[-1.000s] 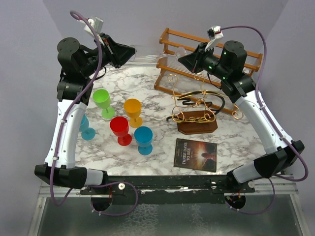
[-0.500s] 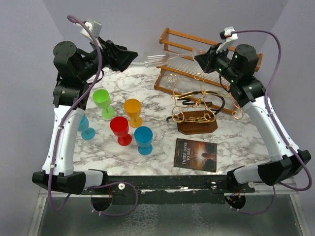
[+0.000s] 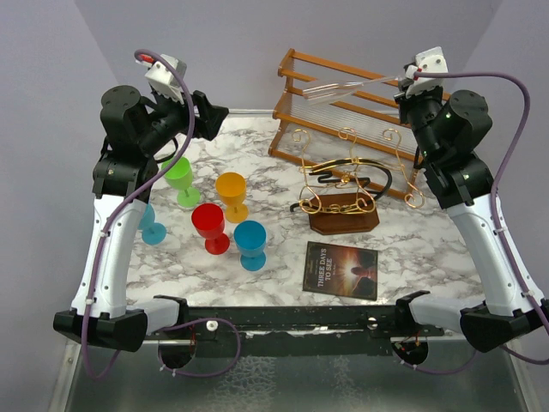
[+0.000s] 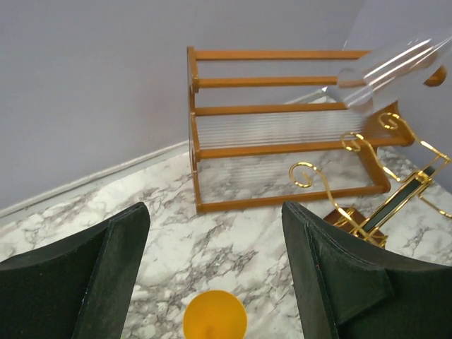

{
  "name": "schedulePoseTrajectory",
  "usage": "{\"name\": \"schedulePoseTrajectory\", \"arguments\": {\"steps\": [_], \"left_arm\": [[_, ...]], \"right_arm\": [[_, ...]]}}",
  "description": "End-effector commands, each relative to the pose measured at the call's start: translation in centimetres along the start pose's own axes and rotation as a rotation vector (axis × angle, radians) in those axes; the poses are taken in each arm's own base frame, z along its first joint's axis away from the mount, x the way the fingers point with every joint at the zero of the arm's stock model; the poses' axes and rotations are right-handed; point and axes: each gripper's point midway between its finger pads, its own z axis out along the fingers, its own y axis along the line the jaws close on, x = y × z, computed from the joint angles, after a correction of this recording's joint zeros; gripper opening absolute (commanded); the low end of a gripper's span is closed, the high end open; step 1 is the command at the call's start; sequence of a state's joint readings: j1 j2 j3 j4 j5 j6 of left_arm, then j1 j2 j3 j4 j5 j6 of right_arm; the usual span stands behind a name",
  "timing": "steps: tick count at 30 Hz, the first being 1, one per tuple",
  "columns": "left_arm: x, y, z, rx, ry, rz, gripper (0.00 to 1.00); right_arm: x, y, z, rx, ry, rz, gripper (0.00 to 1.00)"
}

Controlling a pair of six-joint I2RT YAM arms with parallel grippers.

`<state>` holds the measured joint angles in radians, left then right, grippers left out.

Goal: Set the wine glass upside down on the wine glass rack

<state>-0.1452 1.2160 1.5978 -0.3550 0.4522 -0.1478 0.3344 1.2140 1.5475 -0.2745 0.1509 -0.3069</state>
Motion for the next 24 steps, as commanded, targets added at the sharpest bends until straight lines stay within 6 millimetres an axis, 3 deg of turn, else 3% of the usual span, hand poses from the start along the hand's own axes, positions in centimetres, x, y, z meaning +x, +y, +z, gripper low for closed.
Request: {"name": "schedulePoseTrajectory", "arguments": {"steps": [1, 10, 24], "left_arm": [[0.8, 1.0, -0.5, -0.044, 0.019, 0.06, 0.78], [1.3, 0.8, -0.2, -0.021, 0.031, 0.061, 0.78], [1.3, 0.7, -0.2, -0.015, 0.032, 0.063, 0.79]], "right_arm": [[-1.1, -5.5, -1.3, 0.23, 0.008, -0.246, 0.01], [1.9, -7.3, -1.3, 0.303, 0.15, -0.57, 0.01], [6.1, -6.3, -0.4, 0.224, 0.285, -0.765, 0.01]]}}
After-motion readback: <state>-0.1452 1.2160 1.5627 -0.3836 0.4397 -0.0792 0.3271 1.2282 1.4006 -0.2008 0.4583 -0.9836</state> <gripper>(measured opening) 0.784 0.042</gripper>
